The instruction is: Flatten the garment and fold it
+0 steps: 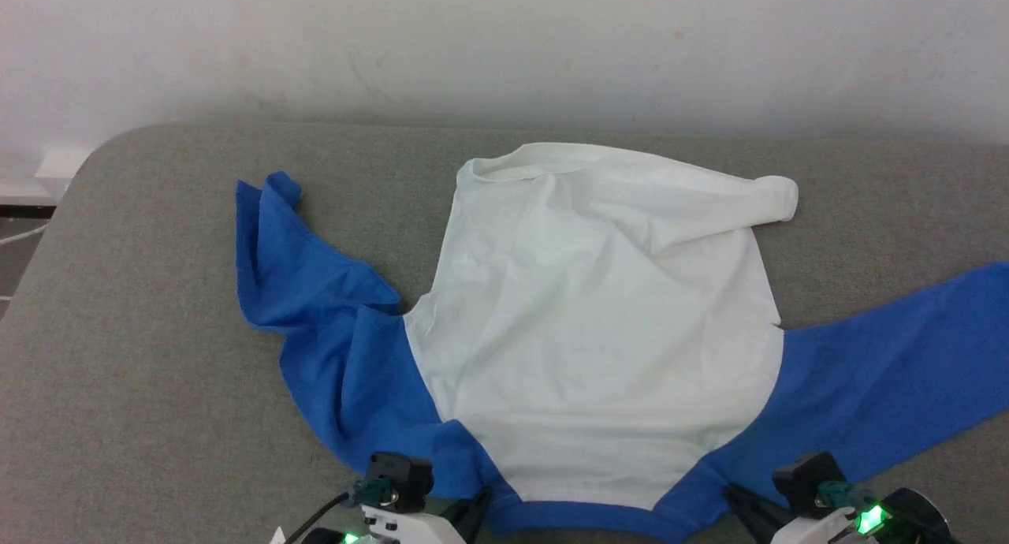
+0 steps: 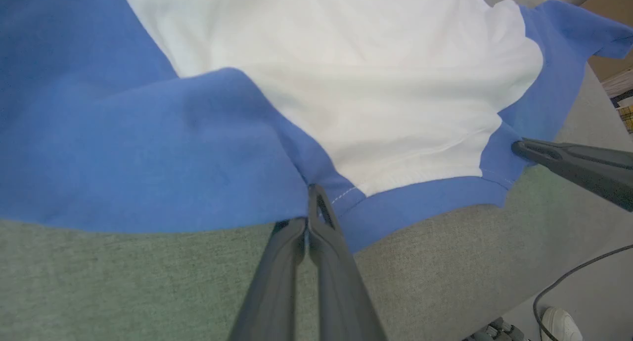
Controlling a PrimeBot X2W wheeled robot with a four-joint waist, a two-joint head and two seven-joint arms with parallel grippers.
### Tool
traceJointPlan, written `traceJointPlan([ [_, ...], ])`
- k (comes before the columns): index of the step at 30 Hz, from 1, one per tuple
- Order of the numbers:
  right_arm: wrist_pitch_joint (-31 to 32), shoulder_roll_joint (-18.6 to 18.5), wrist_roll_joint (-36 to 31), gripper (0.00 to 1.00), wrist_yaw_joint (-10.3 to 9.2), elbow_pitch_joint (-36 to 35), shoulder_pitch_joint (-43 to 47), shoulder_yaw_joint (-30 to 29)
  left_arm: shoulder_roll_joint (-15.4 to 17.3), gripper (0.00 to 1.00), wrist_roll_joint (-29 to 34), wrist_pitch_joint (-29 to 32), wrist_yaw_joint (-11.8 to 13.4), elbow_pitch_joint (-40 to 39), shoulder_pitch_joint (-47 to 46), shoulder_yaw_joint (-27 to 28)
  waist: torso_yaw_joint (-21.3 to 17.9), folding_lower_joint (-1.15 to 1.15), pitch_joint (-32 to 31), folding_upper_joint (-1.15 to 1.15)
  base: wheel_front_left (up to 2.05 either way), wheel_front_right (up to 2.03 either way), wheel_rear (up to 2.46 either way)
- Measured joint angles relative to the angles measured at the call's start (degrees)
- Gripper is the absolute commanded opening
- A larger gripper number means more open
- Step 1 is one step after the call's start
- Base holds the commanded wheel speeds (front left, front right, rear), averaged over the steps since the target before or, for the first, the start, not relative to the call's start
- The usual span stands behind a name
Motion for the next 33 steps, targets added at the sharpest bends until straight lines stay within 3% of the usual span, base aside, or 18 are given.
traceJointPlan([
  [7, -4.1, -2.8, 1.9, 0.00, -0.03, -8.4, 0.7, -3.0, 1.8, 0.00, -0.3, -0.4, -1.4, -5.1, 0.0, -0.4, -0.6, 0.00, -3.1, 0.00, 0.00, 0.00, 0.00],
  [16, -5.1, -7.6, 4.8, 0.00, -0.02, -22.6, -1.4, -8.2, 5.3, 0.00, -0.2, 2.0, -2.0, -18.7, -3.3, 1.2, -1.8, -0.01, -6.6, 0.00, 0.00, 0.00, 0.00],
  [24, -2.5, -12.1, 6.6, 0.00, -0.02, -29.4, -11.3, -10.7, 5.7, 0.00, -0.4, 3.6, -2.5, -27.3, -15.7, 5.0, -2.9, -0.01, -7.9, 0.00, 0.00, 0.00, 0.00],
  [33, 1.0, -15.8, 11.0, 0.00, -0.03, -30.2, -27.6, -9.8, 4.3, 0.00, -1.3, 4.4, -3.1, -28.1, -30.6, 8.3, -4.3, -0.01, -7.6, 0.00, 0.00, 0.00, 0.00],
])
